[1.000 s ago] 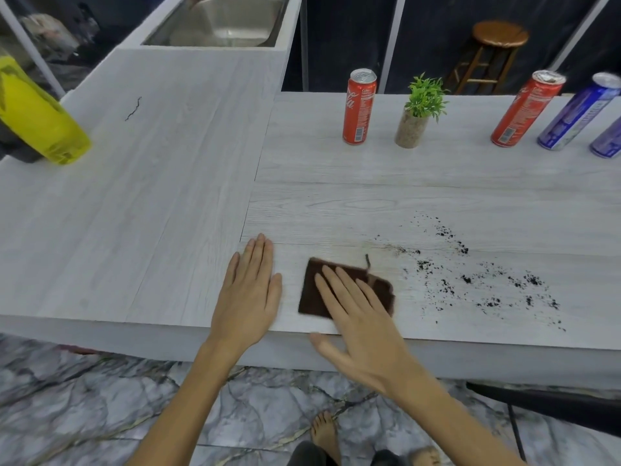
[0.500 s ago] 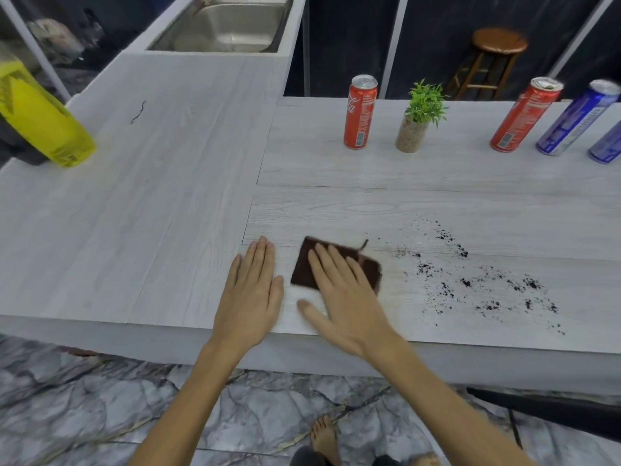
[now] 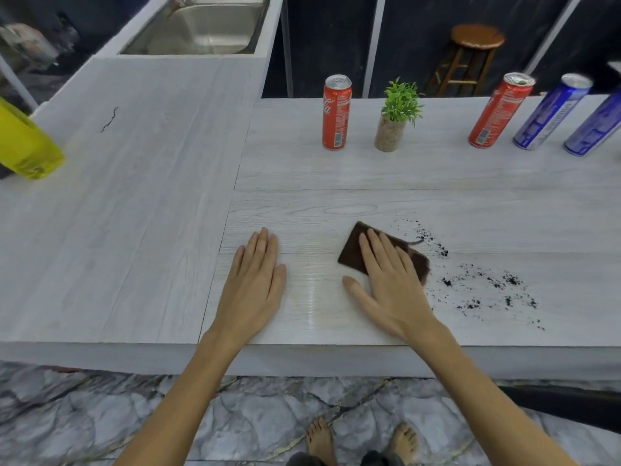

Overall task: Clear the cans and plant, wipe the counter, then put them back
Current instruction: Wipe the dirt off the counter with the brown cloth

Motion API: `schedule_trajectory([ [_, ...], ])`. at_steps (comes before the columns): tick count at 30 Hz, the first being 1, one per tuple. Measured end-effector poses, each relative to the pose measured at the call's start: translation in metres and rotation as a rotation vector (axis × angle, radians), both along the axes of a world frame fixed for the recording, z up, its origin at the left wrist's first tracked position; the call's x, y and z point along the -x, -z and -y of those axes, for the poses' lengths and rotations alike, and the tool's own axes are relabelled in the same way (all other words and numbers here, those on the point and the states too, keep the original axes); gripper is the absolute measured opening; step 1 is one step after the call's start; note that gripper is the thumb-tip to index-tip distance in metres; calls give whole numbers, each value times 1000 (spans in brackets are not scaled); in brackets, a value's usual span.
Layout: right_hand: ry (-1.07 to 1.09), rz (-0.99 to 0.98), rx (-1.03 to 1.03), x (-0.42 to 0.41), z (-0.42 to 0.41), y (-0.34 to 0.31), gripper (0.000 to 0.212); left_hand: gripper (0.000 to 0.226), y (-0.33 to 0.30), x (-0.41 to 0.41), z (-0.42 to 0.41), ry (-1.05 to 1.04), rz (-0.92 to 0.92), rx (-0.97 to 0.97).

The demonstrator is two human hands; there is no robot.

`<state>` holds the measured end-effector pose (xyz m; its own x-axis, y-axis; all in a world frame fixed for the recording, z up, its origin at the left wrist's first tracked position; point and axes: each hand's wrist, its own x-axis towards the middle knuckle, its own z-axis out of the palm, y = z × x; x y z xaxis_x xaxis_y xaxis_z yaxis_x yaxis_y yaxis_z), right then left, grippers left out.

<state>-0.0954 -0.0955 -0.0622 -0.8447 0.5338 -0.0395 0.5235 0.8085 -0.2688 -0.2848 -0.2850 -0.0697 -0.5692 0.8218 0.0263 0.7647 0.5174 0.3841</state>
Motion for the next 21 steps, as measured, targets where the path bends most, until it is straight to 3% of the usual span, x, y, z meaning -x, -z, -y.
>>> schedule_trajectory([
  [5, -105, -16, 4, 44, 18, -2, 85, 62, 8, 2, -5, -3, -85, 58],
  [11, -267, -52, 7, -30, 46, 5, 80, 61, 12, 4, -3, -1, -83, 56],
  [15, -180, -28, 7, -58, -2, 4, 78, 61, 13, 3, -3, -11, -83, 54],
  [21, -57, 2, 28, 23, -34, -3, 80, 62, 13, 1, -6, -23, -100, 67],
])
